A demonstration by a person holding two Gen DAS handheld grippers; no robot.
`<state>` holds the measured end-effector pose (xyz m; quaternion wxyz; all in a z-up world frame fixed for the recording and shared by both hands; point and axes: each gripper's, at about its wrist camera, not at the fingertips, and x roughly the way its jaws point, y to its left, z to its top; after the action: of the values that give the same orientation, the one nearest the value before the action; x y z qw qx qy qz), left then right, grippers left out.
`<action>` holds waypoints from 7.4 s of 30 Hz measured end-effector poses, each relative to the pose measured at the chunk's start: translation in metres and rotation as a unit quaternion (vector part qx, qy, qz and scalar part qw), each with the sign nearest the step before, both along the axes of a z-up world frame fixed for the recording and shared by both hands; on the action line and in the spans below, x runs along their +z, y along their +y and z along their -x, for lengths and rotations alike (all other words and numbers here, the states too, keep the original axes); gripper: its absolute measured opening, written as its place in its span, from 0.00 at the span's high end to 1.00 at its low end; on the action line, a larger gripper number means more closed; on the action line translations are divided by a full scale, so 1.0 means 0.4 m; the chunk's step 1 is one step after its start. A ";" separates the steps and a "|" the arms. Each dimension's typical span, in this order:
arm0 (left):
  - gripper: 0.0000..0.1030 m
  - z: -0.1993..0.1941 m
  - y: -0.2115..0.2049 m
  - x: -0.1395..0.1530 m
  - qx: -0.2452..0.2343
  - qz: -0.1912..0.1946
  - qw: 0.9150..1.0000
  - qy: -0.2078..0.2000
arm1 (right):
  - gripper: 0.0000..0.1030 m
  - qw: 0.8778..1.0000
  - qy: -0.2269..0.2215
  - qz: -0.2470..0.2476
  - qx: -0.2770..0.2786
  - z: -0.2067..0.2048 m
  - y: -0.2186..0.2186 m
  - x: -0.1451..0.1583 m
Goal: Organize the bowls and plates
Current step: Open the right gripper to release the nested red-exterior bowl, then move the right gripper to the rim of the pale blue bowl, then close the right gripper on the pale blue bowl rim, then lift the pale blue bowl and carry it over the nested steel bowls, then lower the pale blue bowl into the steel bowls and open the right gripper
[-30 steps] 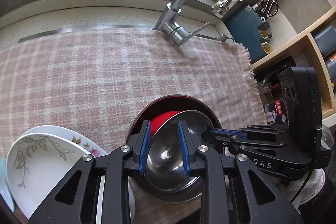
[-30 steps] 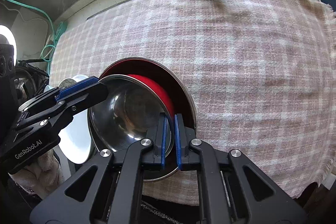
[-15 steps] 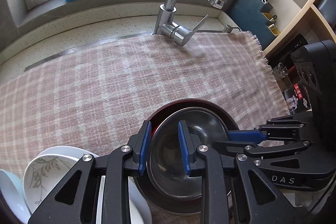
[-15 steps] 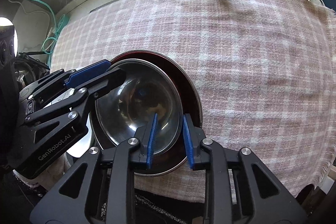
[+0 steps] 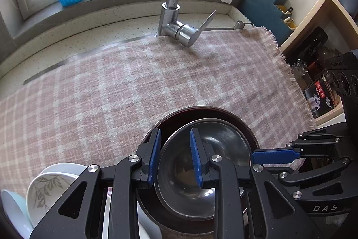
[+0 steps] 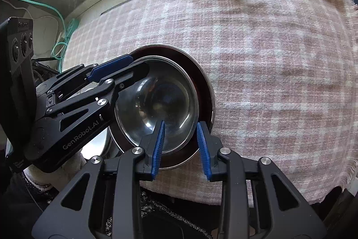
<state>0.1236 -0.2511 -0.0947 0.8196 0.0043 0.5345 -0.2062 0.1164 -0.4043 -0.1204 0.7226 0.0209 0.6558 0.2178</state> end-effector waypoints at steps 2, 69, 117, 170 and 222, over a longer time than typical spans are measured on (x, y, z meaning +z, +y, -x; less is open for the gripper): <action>0.77 0.002 0.008 0.006 0.003 0.005 1.000 0.000 | 0.55 1.000 -0.009 -0.009 -0.005 0.002 -0.008 0.016; 0.61 0.372 0.881 -0.062 0.378 0.179 0.907 0.048 | 0.51 0.966 -0.037 -0.056 0.249 0.102 0.832 -0.046; 0.84 0.310 0.807 0.078 0.326 0.162 0.932 -0.008 | 0.90 0.975 -0.044 -0.081 0.200 0.102 0.741 0.050; 0.84 0.085 0.173 0.032 0.070 0.170 0.980 0.071 | 0.90 0.997 -0.058 -0.037 -0.046 0.042 -0.023 0.054; 0.70 0.094 0.245 0.002 0.086 0.114 0.988 0.060 | 0.46 0.966 -0.128 -0.113 -0.193 0.157 -0.237 0.021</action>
<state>0.0860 -0.1531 -0.0938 0.7959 -0.1470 0.5542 -0.1944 0.0537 -0.4992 -0.1120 0.8215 0.2009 0.5128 0.1478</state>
